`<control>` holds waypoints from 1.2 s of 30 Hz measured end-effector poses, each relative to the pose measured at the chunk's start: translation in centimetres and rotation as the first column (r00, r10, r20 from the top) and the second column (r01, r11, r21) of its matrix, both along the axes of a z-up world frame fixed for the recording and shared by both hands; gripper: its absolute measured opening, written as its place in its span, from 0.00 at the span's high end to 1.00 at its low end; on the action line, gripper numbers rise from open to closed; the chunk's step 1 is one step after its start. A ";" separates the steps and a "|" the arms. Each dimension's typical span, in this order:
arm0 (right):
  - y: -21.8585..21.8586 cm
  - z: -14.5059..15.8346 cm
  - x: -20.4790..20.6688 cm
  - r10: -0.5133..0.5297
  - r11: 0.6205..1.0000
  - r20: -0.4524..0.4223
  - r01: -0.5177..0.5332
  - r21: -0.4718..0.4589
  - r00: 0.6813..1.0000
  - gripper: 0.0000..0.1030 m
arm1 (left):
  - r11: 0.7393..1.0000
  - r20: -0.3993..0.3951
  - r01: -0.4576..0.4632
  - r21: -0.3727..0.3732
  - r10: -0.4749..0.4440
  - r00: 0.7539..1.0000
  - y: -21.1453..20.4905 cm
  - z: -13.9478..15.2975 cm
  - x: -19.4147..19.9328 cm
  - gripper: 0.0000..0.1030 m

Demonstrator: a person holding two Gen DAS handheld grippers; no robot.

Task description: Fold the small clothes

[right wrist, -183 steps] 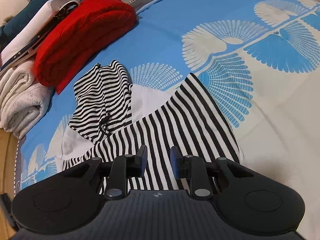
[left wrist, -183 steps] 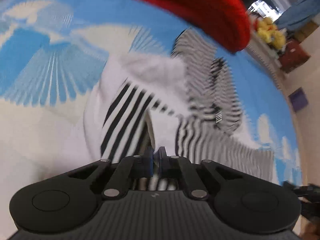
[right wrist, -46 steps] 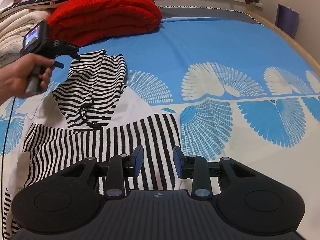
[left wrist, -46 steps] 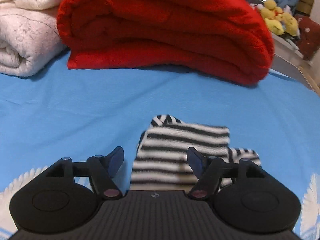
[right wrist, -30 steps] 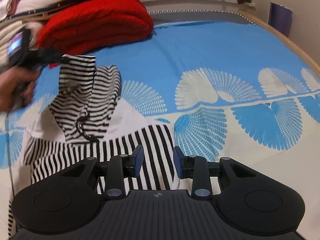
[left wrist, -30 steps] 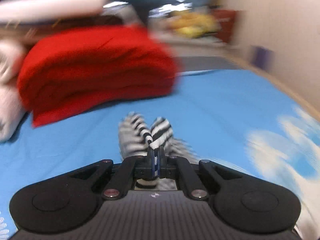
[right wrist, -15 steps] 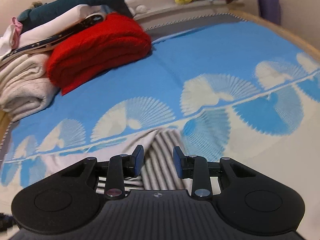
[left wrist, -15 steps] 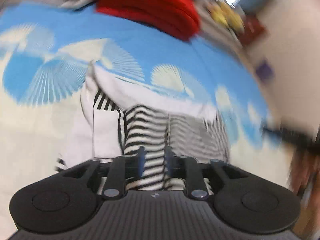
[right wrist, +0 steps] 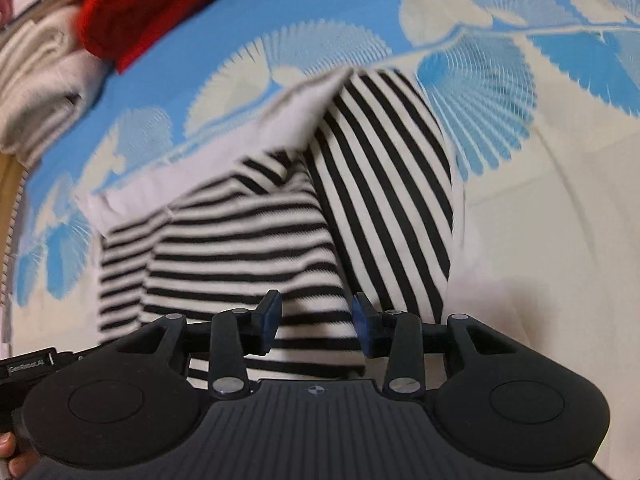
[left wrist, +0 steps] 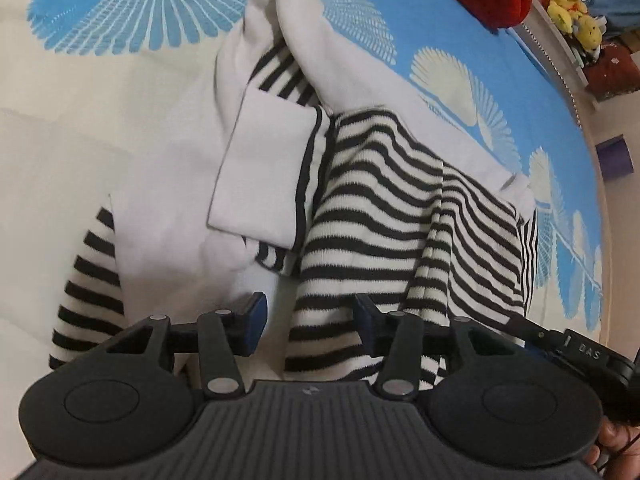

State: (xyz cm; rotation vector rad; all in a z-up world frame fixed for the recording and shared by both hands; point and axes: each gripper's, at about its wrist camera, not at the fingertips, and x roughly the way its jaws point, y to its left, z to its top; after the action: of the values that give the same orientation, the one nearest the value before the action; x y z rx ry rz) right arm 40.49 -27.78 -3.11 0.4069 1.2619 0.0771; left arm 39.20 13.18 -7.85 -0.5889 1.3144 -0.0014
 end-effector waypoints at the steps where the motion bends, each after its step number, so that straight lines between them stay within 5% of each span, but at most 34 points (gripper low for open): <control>1: 0.1 -0.3 -0.1 -0.004 1.000 -0.009 0.004 -0.002 1.000 0.60 | 1.000 0.008 0.006 -0.005 -0.006 1.000 -0.2 0.0 0.0 0.61; 2: 0.1 -0.7 0.0 -0.007 1.000 -0.015 0.007 0.000 1.000 0.66 | 1.000 0.016 0.021 -0.020 -0.021 1.000 -0.4 0.0 0.0 0.84; 3: 0.1 -0.8 -0.1 -0.012 1.000 -0.014 0.012 0.009 1.000 0.85 | 0.999 0.033 0.031 -0.041 -0.030 0.999 -0.4 0.2 0.1 0.98; 4: 0.1 -0.8 -0.2 -0.021 0.999 -0.009 0.021 0.024 1.000 0.94 | 0.998 0.061 0.030 -0.046 -0.027 0.998 -0.4 0.8 0.2 0.99; 7: -0.8 0.5 0.0 -0.085 0.992 0.070 0.078 0.099 0.994 0.97 | 1.000 0.266 0.022 -0.002 -0.021 0.964 0.3 4.8 0.5 0.99; 9: -2.0 2.4 0.0 -0.150 0.977 0.176 0.119 0.175 0.973 0.97 | 1.000 0.446 -0.027 0.011 0.019 0.895 1.6 8.2 0.0 0.99; 12: -4.7 5.5 -0.8 -0.296 0.921 0.341 0.173 0.349 0.892 0.97 | 0.997 0.561 -0.069 -0.044 0.082 0.824 3.3 10.2 -0.8 0.99; 13: -5.2 6.1 -1.1 -0.319 0.912 0.371 0.177 0.369 0.872 0.97 | 0.996 0.547 -0.071 -0.059 0.091 0.832 3.6 10.0 -0.9 0.99; 15: -5.8 6.2 -1.2 -0.333 0.909 0.383 0.184 0.375 0.862 0.97 | 0.996 0.424 -0.057 -0.062 0.078 0.902 3.6 7.7 -0.4 0.97; 17: -5.4 4.4 -0.4 -0.277 0.937 0.282 0.195 0.288 0.919 0.97 | 0.999 0.192 -0.033 -0.009 0.034 0.981 3.1 3.9 0.2 0.94; 19: -4.4 0.9 0.5 -0.182 0.978 0.081 0.172 0.119 0.980 0.95 | 0.998 0.003 -0.040 0.039 0.040 0.999 3.0 0.4 0.0 0.93; 21: -3.8 -1.8 0.5 -0.158 0.987 -0.041 0.158 0.012 0.987 0.85 | 0.997 0.011 -0.083 -0.003 0.083 0.997 3.4 0.2 -0.3 0.89; 22: -3.6 -2.1 0.4 -0.159 0.987 -0.032 0.160 0.016 0.987 0.85 | 0.997 0.043 -0.082 -0.005 0.082 0.996 3.3 0.9 -0.2 0.89; 25: -2.8 -0.7 0.4 -0.145 0.989 0.049 0.144 0.025 0.988 0.82 | 0.997 0.169 -0.077 0.003 0.076 0.983 2.8 3.1 -0.1 0.63; 28: -2.5 0.0 0.3 -0.130 0.991 0.093 0.127 0.031 0.987 0.65 | 0.998 0.153 -0.067 0.006 0.066 0.986 2.5 2.8 0.5 0.60; 30: -2.8 -0.9 0.5 -0.133 0.991 0.053 0.132 0.023 0.990 0.65 | 0.998 0.108 -0.061 0.020 0.059 0.992 2.2 1.8 0.6 0.68; 32: -2.8 -2.1 0.5 -0.140 0.990 -0.002 0.140 0.025 0.990 0.74 | 0.998 0.093 -0.049 0.027 0.046 0.995 2.4 1.3 0.7 0.99; 33: -2.7 -2.5 0.7 -0.146 0.989 -0.012 0.146 0.026 0.989 0.88 | 0.998 0.117 -0.061 0.033 0.057 0.991 2.5 1.5 0.7 0.99; 36: -3.1 -1.6 0.4 -0.183 0.982 0.050 0.180 0.056 0.982 0.94 | 0.994 0.199 -0.095 0.046 0.084 0.976 3.0 3.1 0.3 0.99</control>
State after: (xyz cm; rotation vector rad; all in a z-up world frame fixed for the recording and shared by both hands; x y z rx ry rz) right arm 40.91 -30.84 -4.68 0.5589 1.1650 -0.0343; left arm 39.52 16.15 -4.77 -0.5853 1.0915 0.0493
